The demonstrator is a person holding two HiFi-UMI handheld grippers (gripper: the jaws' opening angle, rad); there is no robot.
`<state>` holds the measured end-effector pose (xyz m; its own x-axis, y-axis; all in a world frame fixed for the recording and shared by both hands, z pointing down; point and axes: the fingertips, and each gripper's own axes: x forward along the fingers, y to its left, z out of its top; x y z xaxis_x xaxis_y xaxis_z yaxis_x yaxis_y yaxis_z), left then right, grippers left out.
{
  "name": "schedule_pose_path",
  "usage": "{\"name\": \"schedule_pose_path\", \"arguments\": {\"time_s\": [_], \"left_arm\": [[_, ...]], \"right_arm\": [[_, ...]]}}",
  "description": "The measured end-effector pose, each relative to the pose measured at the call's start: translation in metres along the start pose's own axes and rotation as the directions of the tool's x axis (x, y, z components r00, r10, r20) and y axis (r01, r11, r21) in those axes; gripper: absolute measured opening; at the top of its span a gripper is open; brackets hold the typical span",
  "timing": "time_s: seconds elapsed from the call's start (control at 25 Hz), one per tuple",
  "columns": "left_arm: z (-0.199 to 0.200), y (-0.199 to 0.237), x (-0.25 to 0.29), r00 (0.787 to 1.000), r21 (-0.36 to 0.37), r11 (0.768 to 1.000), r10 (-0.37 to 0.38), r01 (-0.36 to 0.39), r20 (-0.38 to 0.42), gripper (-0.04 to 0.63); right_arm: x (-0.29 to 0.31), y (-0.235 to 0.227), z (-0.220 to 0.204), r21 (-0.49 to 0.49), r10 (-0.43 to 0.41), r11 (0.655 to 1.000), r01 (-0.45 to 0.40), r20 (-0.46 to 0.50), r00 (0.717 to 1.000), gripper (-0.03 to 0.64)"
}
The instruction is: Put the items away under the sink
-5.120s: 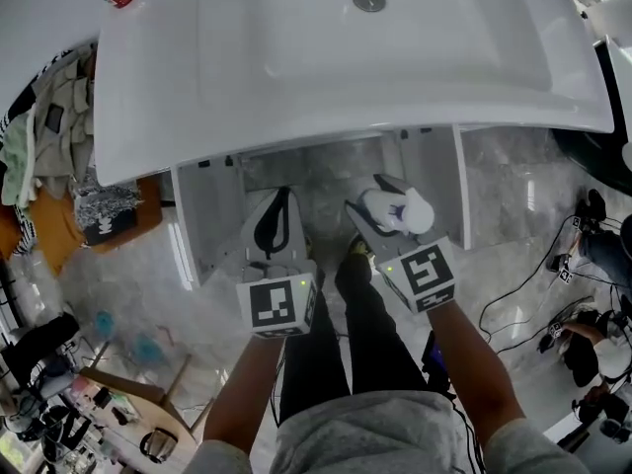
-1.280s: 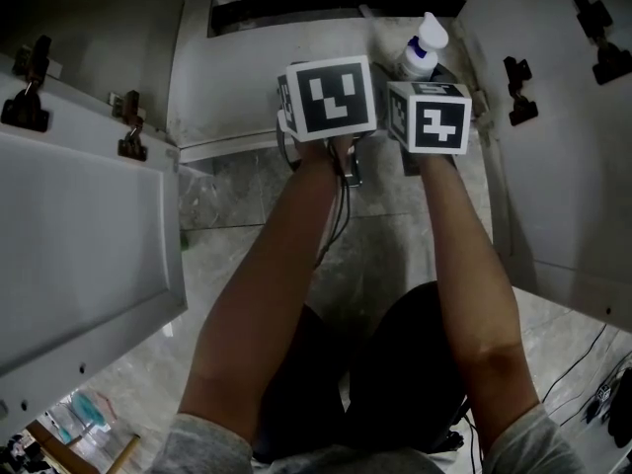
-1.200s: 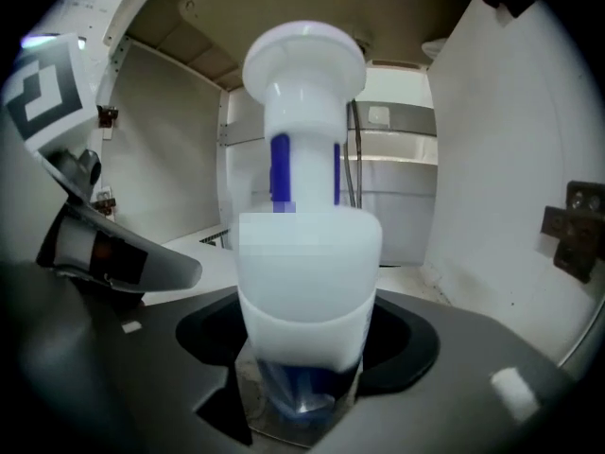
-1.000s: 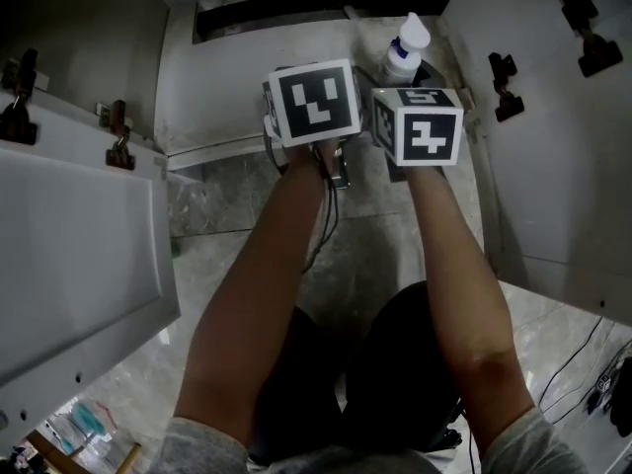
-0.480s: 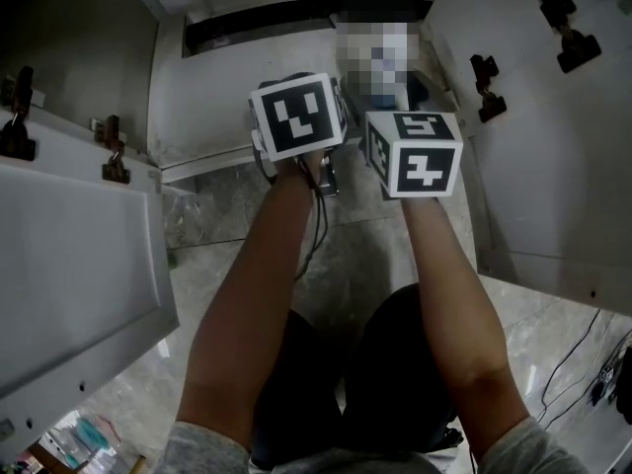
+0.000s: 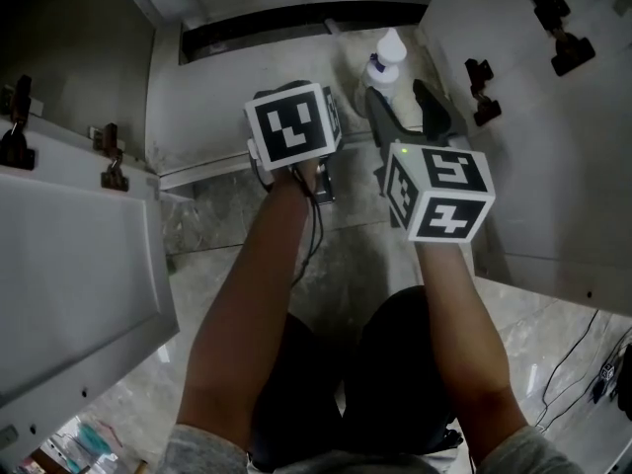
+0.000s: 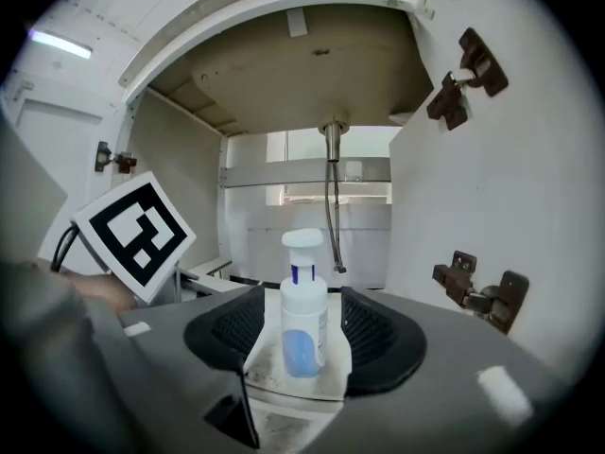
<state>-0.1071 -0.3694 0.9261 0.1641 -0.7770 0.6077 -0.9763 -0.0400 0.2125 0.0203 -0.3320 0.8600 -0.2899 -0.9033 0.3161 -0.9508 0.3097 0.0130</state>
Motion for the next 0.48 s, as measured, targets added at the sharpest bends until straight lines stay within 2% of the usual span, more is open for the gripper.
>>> {"name": "schedule_pose_path", "arguments": {"time_s": [0.16, 0.24, 0.28, 0.48], "left_arm": [[-0.002, 0.001, -0.001, 1.0, -0.007, 1.0, -0.001, 0.001, -0.005, 0.012], [-0.002, 0.002, -0.002, 1.0, -0.008, 1.0, 0.002, -0.002, -0.007, 0.012], [0.0, 0.004, -0.003, 1.0, -0.003, 1.0, 0.007, -0.007, -0.003, 0.012], [0.008, 0.011, -0.026, 0.999, 0.043, 0.999, 0.019, -0.021, 0.034, 0.011]], "right_arm": [[-0.005, 0.0, 0.008, 0.005, -0.037, 0.999, 0.037, 0.022, 0.999, 0.127], [-0.008, -0.004, 0.008, 0.002, -0.056, 0.998, 0.056, 0.014, 0.998, 0.017], [-0.009, -0.004, 0.007, -0.002, -0.056, 0.998, 0.056, 0.004, 0.998, -0.003], [-0.017, -0.002, 0.013, 0.015, -0.031, 0.999, 0.031, -0.026, 0.999, -0.003]]}}
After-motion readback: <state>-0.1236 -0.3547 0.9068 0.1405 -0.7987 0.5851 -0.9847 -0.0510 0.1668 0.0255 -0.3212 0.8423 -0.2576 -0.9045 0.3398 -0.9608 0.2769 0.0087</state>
